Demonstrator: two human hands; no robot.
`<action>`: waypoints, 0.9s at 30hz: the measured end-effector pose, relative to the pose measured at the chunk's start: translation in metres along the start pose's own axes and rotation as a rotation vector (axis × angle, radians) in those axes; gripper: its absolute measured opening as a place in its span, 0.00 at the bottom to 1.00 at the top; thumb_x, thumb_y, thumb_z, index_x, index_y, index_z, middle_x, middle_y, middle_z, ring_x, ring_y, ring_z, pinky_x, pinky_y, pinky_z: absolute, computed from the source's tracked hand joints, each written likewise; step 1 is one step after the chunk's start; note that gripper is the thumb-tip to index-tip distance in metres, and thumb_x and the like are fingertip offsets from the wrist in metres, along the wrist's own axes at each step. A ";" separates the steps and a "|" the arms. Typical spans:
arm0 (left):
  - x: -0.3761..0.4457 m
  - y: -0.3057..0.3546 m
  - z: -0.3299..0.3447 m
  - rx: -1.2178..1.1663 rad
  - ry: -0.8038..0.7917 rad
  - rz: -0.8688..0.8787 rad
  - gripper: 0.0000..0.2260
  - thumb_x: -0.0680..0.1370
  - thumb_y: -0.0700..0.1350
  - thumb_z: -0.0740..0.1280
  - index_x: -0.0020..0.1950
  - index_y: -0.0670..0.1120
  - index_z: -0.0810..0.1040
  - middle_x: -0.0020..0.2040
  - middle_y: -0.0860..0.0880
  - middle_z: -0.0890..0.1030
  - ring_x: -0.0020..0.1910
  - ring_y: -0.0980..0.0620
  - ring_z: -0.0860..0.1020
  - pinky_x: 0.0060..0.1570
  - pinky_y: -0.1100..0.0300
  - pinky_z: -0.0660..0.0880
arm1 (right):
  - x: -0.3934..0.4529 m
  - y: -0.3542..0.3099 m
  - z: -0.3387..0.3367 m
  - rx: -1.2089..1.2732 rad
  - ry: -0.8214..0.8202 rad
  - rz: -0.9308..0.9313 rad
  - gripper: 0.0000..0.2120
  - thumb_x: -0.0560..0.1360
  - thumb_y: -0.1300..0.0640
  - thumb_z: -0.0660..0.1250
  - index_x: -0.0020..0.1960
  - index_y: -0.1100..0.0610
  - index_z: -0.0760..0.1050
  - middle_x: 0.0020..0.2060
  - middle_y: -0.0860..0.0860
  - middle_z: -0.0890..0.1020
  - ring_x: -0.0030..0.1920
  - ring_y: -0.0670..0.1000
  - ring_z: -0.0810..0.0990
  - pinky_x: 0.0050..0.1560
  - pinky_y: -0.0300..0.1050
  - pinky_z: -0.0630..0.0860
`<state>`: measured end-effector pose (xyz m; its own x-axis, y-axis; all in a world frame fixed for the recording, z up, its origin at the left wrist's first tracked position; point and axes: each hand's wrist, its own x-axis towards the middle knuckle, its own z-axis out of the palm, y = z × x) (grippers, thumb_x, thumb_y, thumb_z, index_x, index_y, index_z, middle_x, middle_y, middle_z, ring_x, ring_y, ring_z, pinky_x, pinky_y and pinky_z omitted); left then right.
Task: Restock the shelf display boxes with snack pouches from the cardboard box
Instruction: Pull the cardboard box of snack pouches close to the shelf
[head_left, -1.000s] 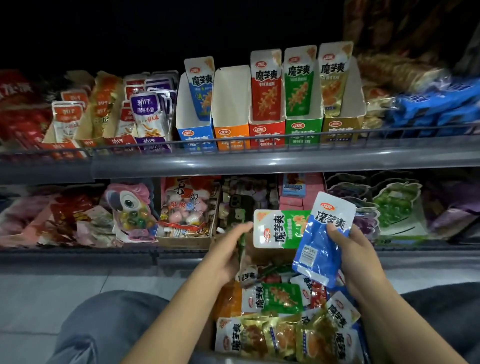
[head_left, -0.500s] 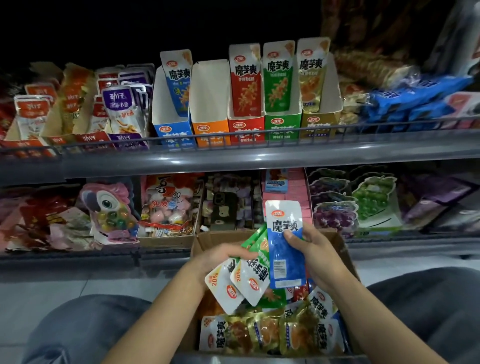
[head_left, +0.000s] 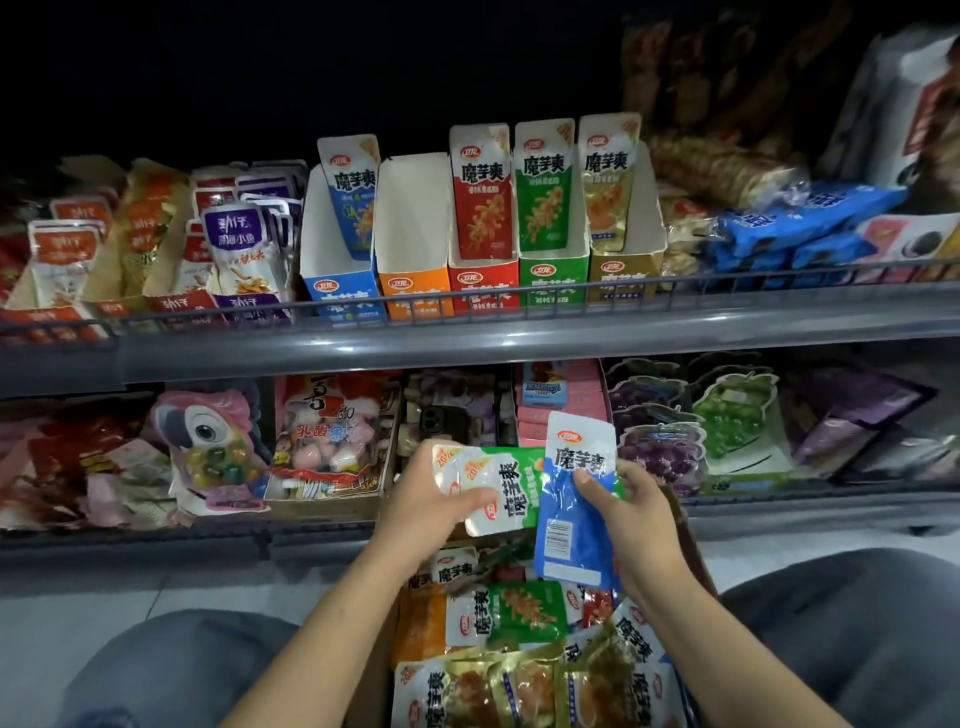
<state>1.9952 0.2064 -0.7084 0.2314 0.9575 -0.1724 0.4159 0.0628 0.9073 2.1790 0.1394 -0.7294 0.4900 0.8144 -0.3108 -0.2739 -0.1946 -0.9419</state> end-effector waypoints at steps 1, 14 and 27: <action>0.001 0.003 -0.004 0.034 -0.023 0.043 0.14 0.72 0.44 0.74 0.51 0.54 0.71 0.49 0.52 0.81 0.48 0.53 0.80 0.51 0.52 0.77 | 0.001 -0.002 -0.002 -0.055 -0.018 -0.033 0.09 0.73 0.59 0.70 0.51 0.59 0.74 0.45 0.56 0.84 0.43 0.56 0.84 0.46 0.56 0.81; -0.004 0.059 0.009 -0.955 -0.243 -0.020 0.29 0.64 0.61 0.74 0.60 0.48 0.77 0.56 0.46 0.83 0.55 0.47 0.81 0.49 0.52 0.79 | 0.004 -0.039 0.019 0.138 -0.083 -0.163 0.09 0.74 0.62 0.69 0.51 0.60 0.71 0.37 0.52 0.83 0.40 0.52 0.83 0.47 0.54 0.79; 0.022 0.127 -0.012 -0.707 -0.020 -0.032 0.13 0.79 0.46 0.63 0.50 0.37 0.81 0.41 0.43 0.85 0.39 0.47 0.83 0.43 0.53 0.80 | 0.019 -0.114 0.044 -0.101 0.012 -0.381 0.08 0.74 0.55 0.70 0.53 0.54 0.81 0.45 0.49 0.86 0.48 0.49 0.84 0.51 0.51 0.79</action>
<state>2.0421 0.2389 -0.5922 0.2476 0.9471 -0.2042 -0.2464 0.2654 0.9321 2.1835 0.2007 -0.6218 0.5508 0.8323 0.0628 0.0125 0.0670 -0.9977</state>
